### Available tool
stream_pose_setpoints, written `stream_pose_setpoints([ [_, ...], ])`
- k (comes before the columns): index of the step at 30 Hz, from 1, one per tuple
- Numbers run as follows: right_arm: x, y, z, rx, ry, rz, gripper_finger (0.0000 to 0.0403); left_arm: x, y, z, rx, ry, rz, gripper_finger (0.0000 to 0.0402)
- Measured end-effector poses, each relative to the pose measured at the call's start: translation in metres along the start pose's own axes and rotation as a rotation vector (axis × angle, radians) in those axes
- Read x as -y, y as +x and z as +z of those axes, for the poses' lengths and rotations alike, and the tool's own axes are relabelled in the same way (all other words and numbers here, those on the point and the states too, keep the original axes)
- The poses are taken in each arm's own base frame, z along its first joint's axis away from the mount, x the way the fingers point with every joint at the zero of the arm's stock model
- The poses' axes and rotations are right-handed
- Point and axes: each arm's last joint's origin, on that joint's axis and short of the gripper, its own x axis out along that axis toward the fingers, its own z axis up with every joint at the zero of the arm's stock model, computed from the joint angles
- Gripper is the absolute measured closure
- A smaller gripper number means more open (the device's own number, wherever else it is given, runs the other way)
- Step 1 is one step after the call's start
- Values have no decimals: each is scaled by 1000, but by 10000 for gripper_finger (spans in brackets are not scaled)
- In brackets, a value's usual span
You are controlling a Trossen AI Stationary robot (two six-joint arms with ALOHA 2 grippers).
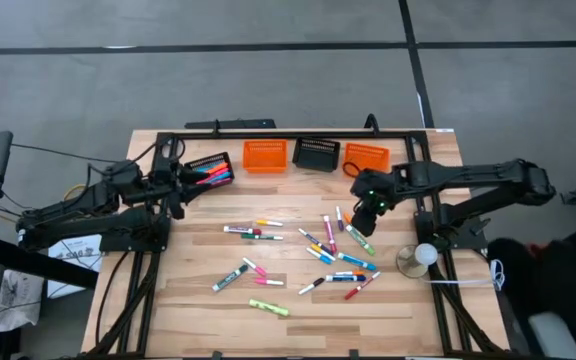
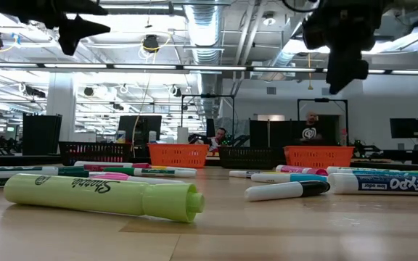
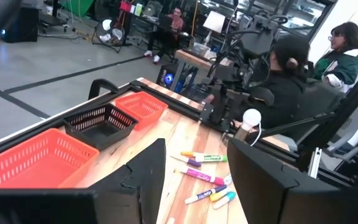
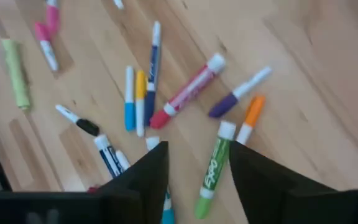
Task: Pick & Place Markers
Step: Put the large light green highlighter pen into the left black bin
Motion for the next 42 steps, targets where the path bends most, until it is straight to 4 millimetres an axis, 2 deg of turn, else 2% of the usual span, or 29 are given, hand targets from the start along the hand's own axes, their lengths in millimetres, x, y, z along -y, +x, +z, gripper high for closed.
stream_pose_setpoints([
  [6,-2,17,-4,-131,71,-47,171,-1,1,-4,-13,0,4,229],
  [10,-8,32,-8,-217,117,-73,148,-1,1,-4,-12,0,4,229],
  [16,-16,57,-12,-310,127,-130,148,-1,1,-4,-13,0,4,229],
  [23,-21,77,-16,-363,128,-193,148,-1,1,-4,-13,-1,4,229],
  [42,-29,83,-13,-307,162,-161,148,-1,1,-4,-14,-1,4,229],
])
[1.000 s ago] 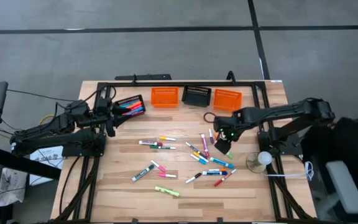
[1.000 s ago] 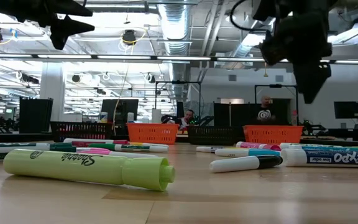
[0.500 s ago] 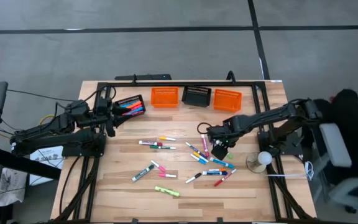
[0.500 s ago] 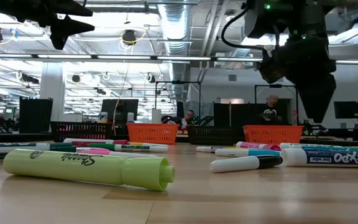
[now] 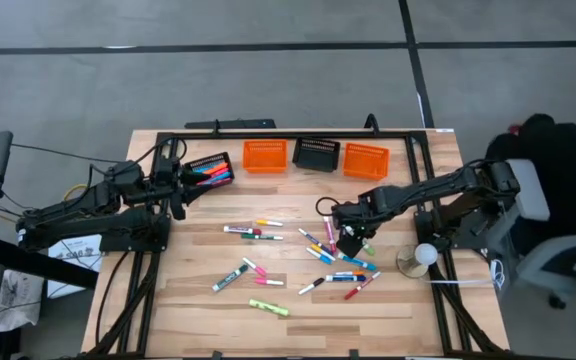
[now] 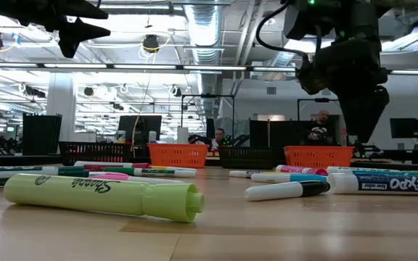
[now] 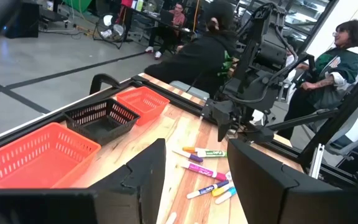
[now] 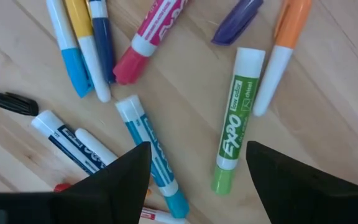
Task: Pick & Place Markers
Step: Put the large light green highlighter pen into the left black bin
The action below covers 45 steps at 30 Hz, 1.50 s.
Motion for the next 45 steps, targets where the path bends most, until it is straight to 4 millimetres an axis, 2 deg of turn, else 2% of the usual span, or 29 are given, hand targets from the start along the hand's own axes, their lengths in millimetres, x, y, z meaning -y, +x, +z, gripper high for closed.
stream_pose_setpoints([
  [16,-5,0,2,51,-39,20,149,0,0,0,-2,0,1,229],
  [25,-31,-3,8,230,-266,189,149,0,0,0,-3,-13,1,229],
  [30,-32,-3,8,267,-294,155,149,3,11,2,-21,-92,-67,229],
  [34,-28,-6,11,388,-319,18,149,12,32,4,-20,-78,-188,229],
  [38,-20,-25,13,538,-292,-63,149,24,54,-1,-125,-62,-235,229],
  [45,0,-88,-10,798,-333,-4,149,39,79,2,-198,9,-248,229],
])
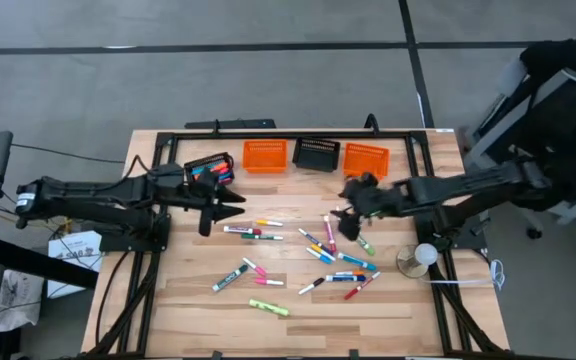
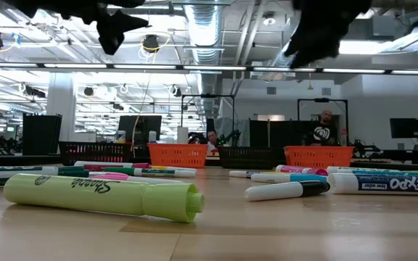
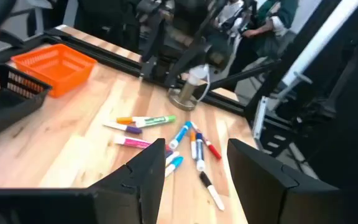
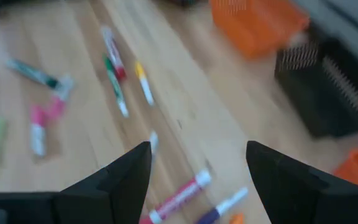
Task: Pick & Place Markers
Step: Put the large light green highlighter pen into the left black bin
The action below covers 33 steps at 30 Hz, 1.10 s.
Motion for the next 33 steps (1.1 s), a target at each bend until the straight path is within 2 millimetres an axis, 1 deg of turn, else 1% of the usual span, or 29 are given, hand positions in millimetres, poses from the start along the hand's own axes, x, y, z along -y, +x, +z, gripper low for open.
stream_pose_setpoints([
  [2,8,-18,-1,86,11,35,149,1,3,4,2,2,6,229],
  [6,25,-45,-13,260,54,105,149,3,7,8,-2,3,3,229],
  [9,37,-59,-28,376,98,153,148,9,11,12,-1,8,-2,229],
  [13,47,-72,-45,475,97,254,148,18,19,16,-6,20,22,229],
  [16,54,-77,-58,505,89,279,148,25,28,18,-23,27,32,229],
  [22,66,-75,-87,563,113,293,148,36,50,8,-192,3,65,229],
  [26,72,-75,-100,667,150,334,148,46,65,4,-256,-22,55,229],
  [29,75,-73,-110,707,160,368,148,55,74,1,-299,-32,45,229],
  [33,79,-69,-122,733,201,391,148,68,84,-8,-409,-52,51,229],
])
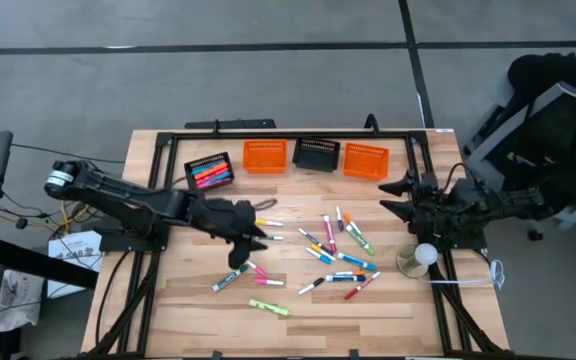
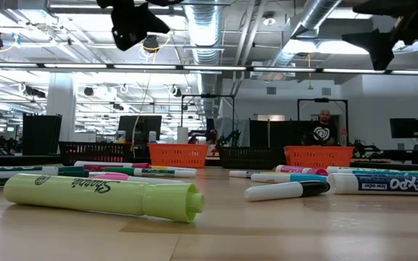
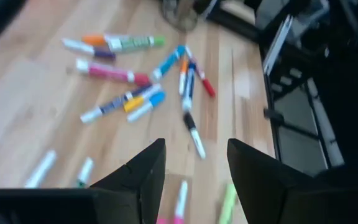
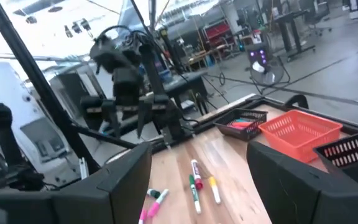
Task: Pick & Place Markers
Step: Put the large light green highlighter pen into the left black bin
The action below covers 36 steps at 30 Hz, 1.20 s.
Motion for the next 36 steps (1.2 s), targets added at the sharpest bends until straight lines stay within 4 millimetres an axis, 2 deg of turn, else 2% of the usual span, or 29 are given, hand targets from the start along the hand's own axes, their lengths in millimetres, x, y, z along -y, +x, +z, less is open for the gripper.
stream_pose_setpoints([
  [6,4,-5,-6,72,23,26,148,24,18,-18,-173,-35,-3,229],
  [19,6,-4,-13,53,17,9,148,85,60,-64,-375,6,-52,229],
  [29,6,-4,-13,50,17,9,148,89,90,-83,-463,-18,-18,229],
  [36,6,-4,-13,50,17,9,148,90,96,-86,-463,-24,-35,229],
])
